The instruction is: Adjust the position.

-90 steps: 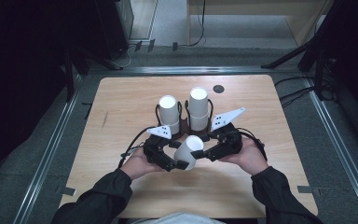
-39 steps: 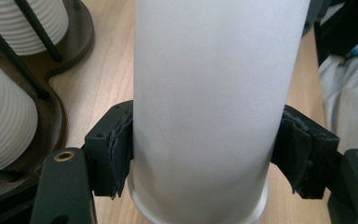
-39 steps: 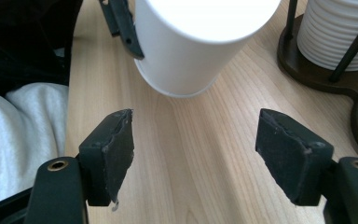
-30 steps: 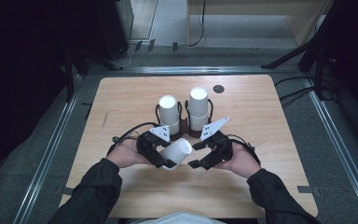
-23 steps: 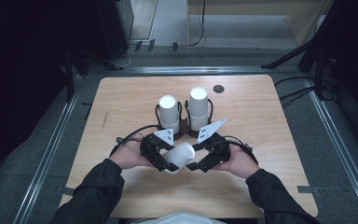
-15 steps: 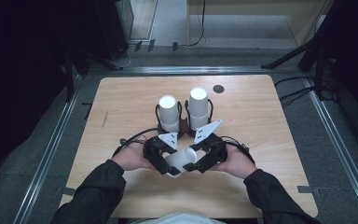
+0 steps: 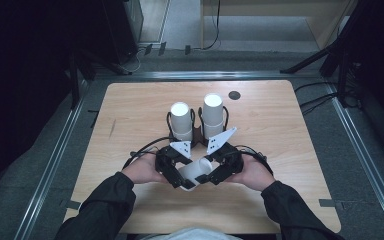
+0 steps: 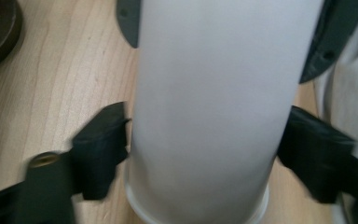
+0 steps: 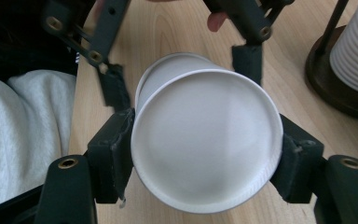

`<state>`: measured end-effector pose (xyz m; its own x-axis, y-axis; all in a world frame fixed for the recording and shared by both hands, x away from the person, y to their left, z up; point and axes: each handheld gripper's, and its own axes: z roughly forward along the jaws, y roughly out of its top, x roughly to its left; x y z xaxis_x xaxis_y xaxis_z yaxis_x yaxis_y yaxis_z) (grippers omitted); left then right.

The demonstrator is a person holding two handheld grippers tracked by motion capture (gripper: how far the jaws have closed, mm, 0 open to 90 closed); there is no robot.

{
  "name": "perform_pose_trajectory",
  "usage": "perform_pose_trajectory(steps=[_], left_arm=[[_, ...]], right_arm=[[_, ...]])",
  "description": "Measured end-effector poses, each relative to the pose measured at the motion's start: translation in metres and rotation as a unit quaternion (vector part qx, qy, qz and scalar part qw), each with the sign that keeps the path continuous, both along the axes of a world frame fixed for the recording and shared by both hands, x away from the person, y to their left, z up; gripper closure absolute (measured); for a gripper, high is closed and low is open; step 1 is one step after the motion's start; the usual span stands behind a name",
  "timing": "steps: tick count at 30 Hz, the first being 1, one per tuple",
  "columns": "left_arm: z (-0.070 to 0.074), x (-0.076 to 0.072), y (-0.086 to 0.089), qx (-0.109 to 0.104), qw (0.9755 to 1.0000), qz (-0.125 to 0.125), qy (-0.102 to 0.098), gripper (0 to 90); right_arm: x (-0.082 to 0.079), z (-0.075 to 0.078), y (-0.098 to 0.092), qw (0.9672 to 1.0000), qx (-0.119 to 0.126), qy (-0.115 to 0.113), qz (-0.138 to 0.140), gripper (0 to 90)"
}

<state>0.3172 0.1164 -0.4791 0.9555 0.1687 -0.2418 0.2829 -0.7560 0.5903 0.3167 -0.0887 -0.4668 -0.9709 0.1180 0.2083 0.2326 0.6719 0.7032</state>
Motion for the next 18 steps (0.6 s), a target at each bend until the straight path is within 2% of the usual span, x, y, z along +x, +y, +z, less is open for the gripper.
perform_pose_trajectory(steps=[3, 7, 10, 11, 12, 18], left_arm=[[0.002, 0.001, 0.001, -0.006, 0.9999, 0.005, -0.007, 1.9], [0.006, 0.002, 0.004, -0.020, 0.9992, 0.026, -0.021, 1.8], [0.008, 0.003, 0.006, -0.032, 0.9987, 0.036, -0.017, 1.8], [0.008, 0.003, 0.008, -0.042, 0.9981, 0.043, -0.013, 1.8], [0.008, 0.004, 0.011, -0.059, 0.9970, 0.051, 0.001, 1.8], [0.006, 0.002, 0.014, -0.066, 0.9955, 0.068, -0.006, 1.8]], right_arm=[[0.001, 0.001, -0.002, 1.0000, 0.002, -0.003, -0.004, 32.6], [0.004, 0.003, -0.010, 0.9998, 0.012, 0.004, -0.014, 32.6], [0.005, 0.005, -0.013, 0.9996, 0.019, 0.008, -0.020, 32.6], [0.006, 0.006, -0.015, 0.9994, 0.025, 0.009, -0.022, 32.6], [0.007, 0.007, -0.016, 0.9994, 0.026, 0.008, -0.023, 32.6], [0.010, 0.012, -0.023, 0.9987, 0.038, 0.010, -0.033, 32.6]])
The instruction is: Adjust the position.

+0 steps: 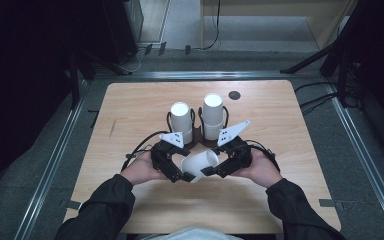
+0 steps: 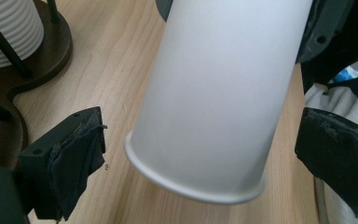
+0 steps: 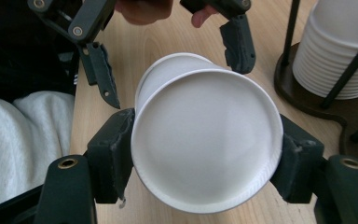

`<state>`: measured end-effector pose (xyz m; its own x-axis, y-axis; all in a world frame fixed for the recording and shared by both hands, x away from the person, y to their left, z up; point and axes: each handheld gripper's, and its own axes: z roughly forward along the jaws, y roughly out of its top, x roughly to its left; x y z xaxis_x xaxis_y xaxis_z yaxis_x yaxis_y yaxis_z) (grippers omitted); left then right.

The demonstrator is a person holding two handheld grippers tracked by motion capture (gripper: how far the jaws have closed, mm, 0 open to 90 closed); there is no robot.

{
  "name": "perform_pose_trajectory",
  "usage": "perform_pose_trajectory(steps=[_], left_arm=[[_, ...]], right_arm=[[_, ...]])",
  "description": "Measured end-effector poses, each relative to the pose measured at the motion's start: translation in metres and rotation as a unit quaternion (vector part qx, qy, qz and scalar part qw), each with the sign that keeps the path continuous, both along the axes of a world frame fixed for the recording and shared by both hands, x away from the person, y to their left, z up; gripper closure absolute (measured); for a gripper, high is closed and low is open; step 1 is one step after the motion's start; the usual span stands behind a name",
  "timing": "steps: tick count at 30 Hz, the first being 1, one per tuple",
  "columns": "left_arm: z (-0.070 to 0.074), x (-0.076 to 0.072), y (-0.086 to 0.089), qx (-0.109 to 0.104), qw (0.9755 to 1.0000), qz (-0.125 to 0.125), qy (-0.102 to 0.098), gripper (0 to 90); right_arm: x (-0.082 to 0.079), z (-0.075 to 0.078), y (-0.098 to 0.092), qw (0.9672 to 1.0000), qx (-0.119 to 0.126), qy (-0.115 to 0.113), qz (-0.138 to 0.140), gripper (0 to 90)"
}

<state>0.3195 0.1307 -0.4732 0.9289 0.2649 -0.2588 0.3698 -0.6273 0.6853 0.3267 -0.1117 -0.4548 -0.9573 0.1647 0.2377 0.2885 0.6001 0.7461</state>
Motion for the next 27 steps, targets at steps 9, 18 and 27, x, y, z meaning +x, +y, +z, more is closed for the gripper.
perform_pose_trajectory(steps=[9, 18, 27], left_arm=[[0.000, -0.003, -0.001, -0.027, 0.9996, 0.006, -0.007, 1.8], [0.000, -0.007, -0.006, -0.057, 0.9983, 0.006, -0.012, 2.0], [0.004, -0.009, 0.000, -0.077, 0.9967, -0.003, -0.025, 18.8]], right_arm=[[0.000, 0.007, -0.009, 0.9996, 0.026, 0.003, -0.008, 32.6], [-0.003, 0.015, -0.010, 0.9986, 0.053, 0.000, -0.003, 32.6], [-0.003, 0.019, -0.017, 0.9967, 0.081, 0.004, -0.004, 32.9]])
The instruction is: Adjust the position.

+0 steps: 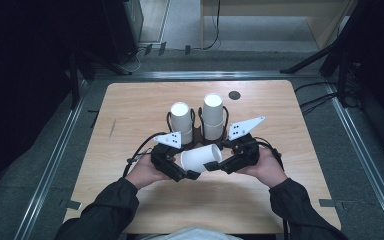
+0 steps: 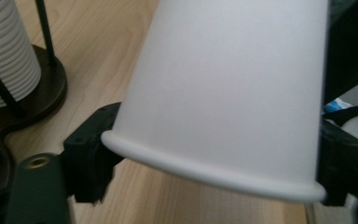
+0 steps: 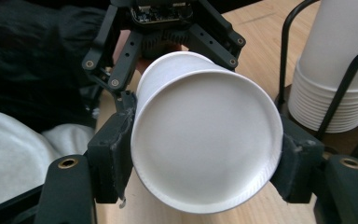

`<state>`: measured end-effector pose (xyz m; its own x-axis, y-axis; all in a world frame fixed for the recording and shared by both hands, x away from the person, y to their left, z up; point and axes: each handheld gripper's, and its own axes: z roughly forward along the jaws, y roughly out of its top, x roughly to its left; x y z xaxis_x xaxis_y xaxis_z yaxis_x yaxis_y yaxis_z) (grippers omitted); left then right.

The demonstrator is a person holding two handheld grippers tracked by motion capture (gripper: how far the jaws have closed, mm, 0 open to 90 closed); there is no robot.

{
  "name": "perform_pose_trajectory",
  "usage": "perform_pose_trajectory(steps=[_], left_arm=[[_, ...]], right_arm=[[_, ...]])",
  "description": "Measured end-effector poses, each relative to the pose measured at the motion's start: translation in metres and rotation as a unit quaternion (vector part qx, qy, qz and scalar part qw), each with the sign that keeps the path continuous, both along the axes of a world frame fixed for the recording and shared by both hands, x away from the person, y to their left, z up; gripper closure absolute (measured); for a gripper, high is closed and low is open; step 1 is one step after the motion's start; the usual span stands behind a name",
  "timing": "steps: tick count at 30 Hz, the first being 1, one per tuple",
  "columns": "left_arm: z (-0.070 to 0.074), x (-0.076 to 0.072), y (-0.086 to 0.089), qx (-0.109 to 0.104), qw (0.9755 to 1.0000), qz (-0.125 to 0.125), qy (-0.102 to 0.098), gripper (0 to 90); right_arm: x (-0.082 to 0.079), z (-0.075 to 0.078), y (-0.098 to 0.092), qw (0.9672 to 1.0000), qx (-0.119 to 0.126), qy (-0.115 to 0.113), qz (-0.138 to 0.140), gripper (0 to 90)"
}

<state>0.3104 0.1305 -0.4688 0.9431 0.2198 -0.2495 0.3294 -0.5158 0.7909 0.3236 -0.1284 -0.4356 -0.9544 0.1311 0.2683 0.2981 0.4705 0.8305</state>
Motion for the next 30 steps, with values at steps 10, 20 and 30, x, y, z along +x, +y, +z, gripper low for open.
perform_pose_trajectory(steps=[10, 20, 30], left_arm=[[0.003, 0.002, 0.002, 0.031, 0.9995, -0.006, -0.003, 22.2], [0.021, 0.011, 0.010, 0.016, 0.9999, -0.002, 0.000, 22.1], [0.029, 0.023, 0.014, 0.055, 0.9984, -0.010, -0.004, 22.2]], right_arm=[[0.000, -0.003, 0.003, 0.9998, -0.017, -0.005, 0.005, 29.6], [0.002, -0.010, 0.001, 0.9993, -0.037, -0.006, -0.005, 26.1], [-0.006, -0.021, -0.004, 0.9970, -0.074, -0.014, -0.019, 26.1]])
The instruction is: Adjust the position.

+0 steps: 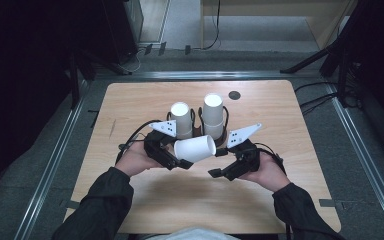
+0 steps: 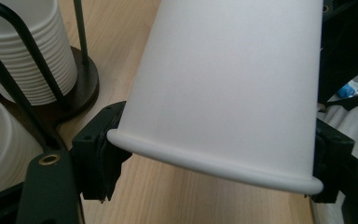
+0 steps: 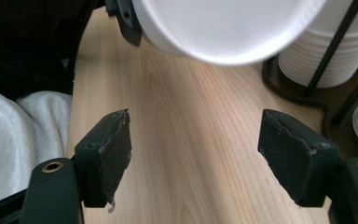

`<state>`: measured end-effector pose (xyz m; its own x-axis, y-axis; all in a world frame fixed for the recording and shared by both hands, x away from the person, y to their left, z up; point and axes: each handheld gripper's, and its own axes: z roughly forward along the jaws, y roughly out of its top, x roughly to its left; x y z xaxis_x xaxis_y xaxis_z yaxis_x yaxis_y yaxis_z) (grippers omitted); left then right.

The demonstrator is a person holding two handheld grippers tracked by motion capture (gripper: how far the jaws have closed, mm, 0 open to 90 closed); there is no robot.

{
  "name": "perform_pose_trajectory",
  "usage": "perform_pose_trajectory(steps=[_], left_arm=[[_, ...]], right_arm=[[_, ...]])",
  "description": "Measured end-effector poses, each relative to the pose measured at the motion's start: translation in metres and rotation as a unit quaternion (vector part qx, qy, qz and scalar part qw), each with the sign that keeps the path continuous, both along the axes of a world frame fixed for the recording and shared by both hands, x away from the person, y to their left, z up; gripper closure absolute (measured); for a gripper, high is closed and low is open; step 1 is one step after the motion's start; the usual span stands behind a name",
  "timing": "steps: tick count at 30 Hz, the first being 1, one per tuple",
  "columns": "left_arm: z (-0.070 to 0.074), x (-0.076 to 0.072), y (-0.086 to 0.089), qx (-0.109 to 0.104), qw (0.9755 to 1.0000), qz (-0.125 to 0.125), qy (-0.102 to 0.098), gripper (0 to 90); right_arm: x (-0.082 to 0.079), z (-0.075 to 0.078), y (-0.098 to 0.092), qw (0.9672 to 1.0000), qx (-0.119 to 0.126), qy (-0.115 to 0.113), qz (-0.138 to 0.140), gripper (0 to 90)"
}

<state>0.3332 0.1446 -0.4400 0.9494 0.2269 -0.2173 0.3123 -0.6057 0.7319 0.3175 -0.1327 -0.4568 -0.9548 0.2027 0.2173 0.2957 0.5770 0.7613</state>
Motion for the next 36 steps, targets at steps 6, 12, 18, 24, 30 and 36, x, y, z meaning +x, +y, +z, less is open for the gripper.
perform_pose_trajectory(steps=[6, 12, 18, 24, 30, 36], left_arm=[[0.000, 0.005, -0.007, 0.041, 0.9987, -0.029, -0.010, 22.2], [-0.006, 0.005, -0.016, 0.078, 0.9956, -0.050, -0.014, 22.1], [-0.014, 0.004, -0.023, 0.109, 0.9922, -0.060, -0.008, 22.1], [-0.022, 0.002, -0.029, 0.143, 0.9871, -0.073, 0.001, 22.0], [-0.029, -0.002, -0.037, 0.164, 0.9834, -0.077, 0.008, 21.9], [-0.035, -0.006, -0.048, 0.192, 0.9782, -0.079, 0.009, 21.8]], right_arm=[[-0.007, -0.002, -0.004, 0.9999, -0.008, -0.005, -0.008, 26.1], [-0.009, -0.003, -0.008, 0.9997, -0.013, -0.007, -0.020, 26.1], [-0.010, -0.004, -0.008, 0.9996, -0.016, -0.009, -0.020, 26.1], [-0.008, -0.007, -0.002, 0.9996, -0.022, -0.008, -0.013, 26.1], [-0.009, -0.010, 0.005, 0.9994, -0.033, -0.010, -0.004, 26.0], [-0.011, -0.013, 0.011, 0.9988, -0.048, -0.015, 0.002, 26.0]])
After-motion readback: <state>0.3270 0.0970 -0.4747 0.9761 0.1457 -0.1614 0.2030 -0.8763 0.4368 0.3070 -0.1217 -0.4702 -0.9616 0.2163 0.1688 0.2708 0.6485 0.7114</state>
